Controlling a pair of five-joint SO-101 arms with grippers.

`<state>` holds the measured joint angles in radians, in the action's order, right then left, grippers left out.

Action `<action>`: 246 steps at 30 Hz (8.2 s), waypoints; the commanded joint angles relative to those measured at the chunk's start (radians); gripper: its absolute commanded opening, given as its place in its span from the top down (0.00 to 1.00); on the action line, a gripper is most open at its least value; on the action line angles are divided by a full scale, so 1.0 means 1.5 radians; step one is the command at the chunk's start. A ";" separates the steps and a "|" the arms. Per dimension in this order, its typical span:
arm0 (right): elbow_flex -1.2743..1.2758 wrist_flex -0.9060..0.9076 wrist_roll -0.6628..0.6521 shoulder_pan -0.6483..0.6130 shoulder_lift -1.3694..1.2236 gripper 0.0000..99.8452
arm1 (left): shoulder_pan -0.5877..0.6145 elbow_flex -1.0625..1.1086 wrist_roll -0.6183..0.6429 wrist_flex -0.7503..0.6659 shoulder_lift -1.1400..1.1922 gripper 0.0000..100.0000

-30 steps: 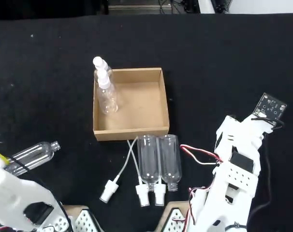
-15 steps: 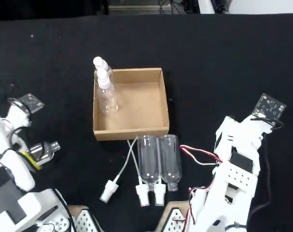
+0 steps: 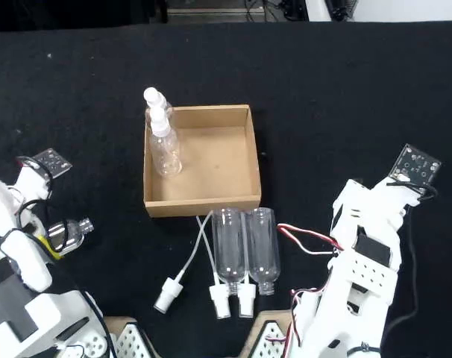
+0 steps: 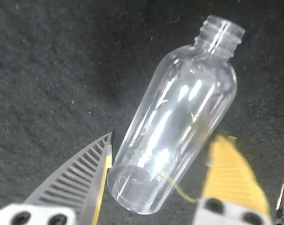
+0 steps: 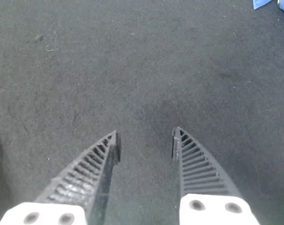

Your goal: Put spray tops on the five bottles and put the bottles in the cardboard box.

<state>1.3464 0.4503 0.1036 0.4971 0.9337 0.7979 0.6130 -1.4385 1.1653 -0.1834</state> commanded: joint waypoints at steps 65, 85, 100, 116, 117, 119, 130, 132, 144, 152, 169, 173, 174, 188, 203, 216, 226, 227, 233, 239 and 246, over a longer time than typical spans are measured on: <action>0.007 -0.036 -0.006 0.010 0.017 0.83 | 0.226 -0.141 -0.094 -0.106 0.158 0.68; 0.007 -0.036 -0.006 0.010 0.017 0.83 | 0.225 -0.083 -0.102 -0.115 0.149 0.85; -0.029 0.005 -0.006 0.013 0.021 0.83 | 0.090 -0.125 0.019 0.267 -0.100 0.96; -0.298 0.453 -0.441 -0.175 0.021 0.83 | -0.170 0.150 0.686 -0.016 -0.303 0.96; -0.317 0.488 -0.472 -0.193 0.021 0.83 | -0.170 0.163 0.722 -0.042 -0.308 0.96; -0.351 0.552 -0.537 -0.233 0.021 0.83 | -0.170 0.187 0.781 -0.075 -0.318 0.96; -0.431 0.798 -0.653 -0.649 0.015 0.83 | -0.170 0.200 0.918 -0.088 -0.372 0.96; -0.416 0.804 -0.645 -0.738 0.015 0.83 | -0.170 0.201 0.912 -0.088 -0.378 0.96; -0.269 0.577 -0.520 -0.964 0.003 0.83 | -0.162 0.246 0.917 -0.195 -0.379 0.96; -0.317 0.545 -0.541 -1.039 -0.132 0.83 | -0.086 0.247 0.918 -0.301 -0.379 0.96; -0.201 0.347 -0.492 -1.082 -0.148 0.83 | -0.112 0.181 0.917 -0.301 -0.377 0.96; -0.198 0.318 -0.445 -1.082 -0.148 0.83 | -0.106 0.215 0.911 -0.318 -0.378 0.96; -0.196 0.310 -0.429 -1.082 -0.149 0.83 | -0.106 0.221 0.911 -0.327 -0.378 0.96; -0.175 0.309 -0.411 -1.085 -0.153 0.83 | 0.108 0.228 0.918 -0.396 -0.379 0.96; -0.174 0.309 -0.409 -1.085 -0.153 0.82 | 0.096 0.265 0.921 -0.396 -0.389 0.96; -0.166 0.328 -0.438 -1.085 -0.172 0.71 | 0.239 0.455 1.247 -0.517 -0.659 0.96; -0.233 0.346 -0.503 -1.096 -0.341 0.71 | 0.168 0.611 1.123 -0.547 -0.913 0.96; -0.232 0.340 -0.505 -1.102 -0.345 0.71 | 0.166 0.621 1.122 -0.547 -0.934 0.96; -0.212 0.264 -0.492 -1.122 -0.351 0.71 | 0.162 0.669 1.119 -0.546 -1.030 0.96; -0.205 0.259 -0.513 -1.122 -0.353 0.72 | 0.161 0.686 1.121 -0.505 -1.093 0.96; -0.183 0.261 -0.582 -1.120 -0.353 0.72 | 0.160 0.683 1.123 -0.495 -1.095 0.96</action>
<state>1.0733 0.8523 -0.7449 -1.1661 0.4150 1.0480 1.6594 0.2493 0.4181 -1.8082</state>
